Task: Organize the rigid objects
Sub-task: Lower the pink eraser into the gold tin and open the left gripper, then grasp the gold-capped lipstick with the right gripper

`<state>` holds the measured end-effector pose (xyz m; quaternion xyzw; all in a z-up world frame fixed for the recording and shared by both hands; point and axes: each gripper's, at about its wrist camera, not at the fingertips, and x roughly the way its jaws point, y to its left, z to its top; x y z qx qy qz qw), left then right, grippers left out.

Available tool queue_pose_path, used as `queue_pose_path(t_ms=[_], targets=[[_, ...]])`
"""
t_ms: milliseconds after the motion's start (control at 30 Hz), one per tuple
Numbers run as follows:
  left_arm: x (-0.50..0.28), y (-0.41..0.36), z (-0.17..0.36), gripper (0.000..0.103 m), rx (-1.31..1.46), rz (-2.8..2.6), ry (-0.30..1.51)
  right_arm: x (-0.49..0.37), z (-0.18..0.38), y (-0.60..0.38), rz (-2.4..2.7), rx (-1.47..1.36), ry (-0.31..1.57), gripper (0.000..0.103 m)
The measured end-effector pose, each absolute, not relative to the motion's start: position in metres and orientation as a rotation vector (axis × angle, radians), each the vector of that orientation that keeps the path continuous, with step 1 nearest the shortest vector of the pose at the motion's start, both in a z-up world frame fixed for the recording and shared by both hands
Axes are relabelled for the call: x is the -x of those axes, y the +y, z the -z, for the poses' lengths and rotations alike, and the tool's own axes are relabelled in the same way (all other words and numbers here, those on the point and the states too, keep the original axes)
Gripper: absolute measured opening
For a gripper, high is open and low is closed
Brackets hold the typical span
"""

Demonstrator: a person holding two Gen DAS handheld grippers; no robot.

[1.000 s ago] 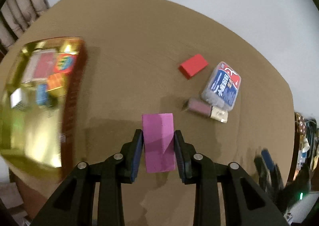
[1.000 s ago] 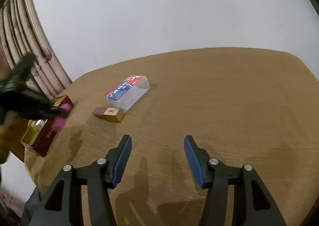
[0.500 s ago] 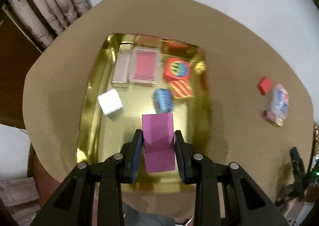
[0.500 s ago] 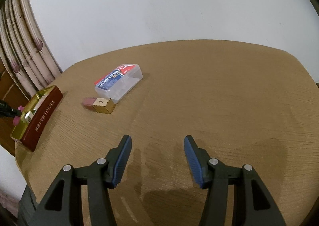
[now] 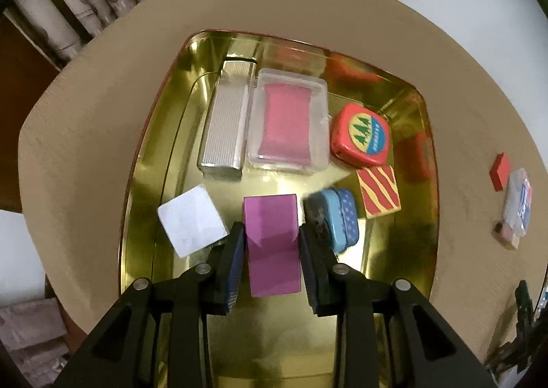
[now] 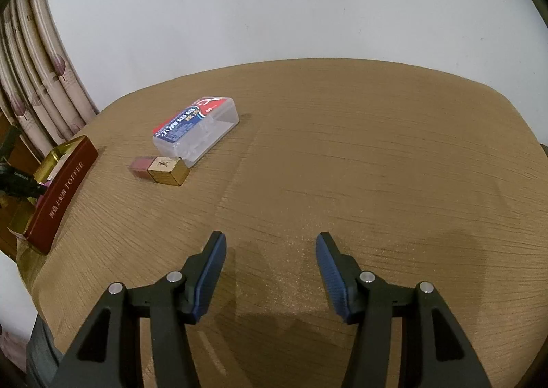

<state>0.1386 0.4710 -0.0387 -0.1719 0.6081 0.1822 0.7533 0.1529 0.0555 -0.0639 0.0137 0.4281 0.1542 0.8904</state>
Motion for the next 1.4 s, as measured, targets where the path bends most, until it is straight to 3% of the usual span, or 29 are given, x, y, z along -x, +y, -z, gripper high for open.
queue_pose_path(t_ms=[200,300,500,767,1100,1400], targets=[[-0.142,0.472,0.034,0.033,0.286,-0.438,1.280,-0.154,0.065,0.056,-0.324,-0.024,0.892,0.056],[-0.139,0.471,0.029,0.044,0.278,-0.415,1.267,-0.154,0.065,0.056,-0.325,-0.022,0.891,0.056],[-0.108,0.460,-0.004,0.045,0.356,-0.341,1.170,-0.154,0.065,0.053,-0.348,-0.041,0.880,0.056],[-0.050,0.370,-0.043,0.071,0.263,-0.140,1.058,-0.139,0.041,0.100,-0.567,0.081,0.879,0.056],[-0.007,0.308,-0.004,0.072,0.273,-0.006,1.124,-0.171,0.015,0.216,-0.898,0.555,0.963,0.056],[-0.005,0.306,0.002,0.072,0.271,-0.013,1.129,-0.212,0.034,0.254,-0.929,0.734,1.035,0.056]])
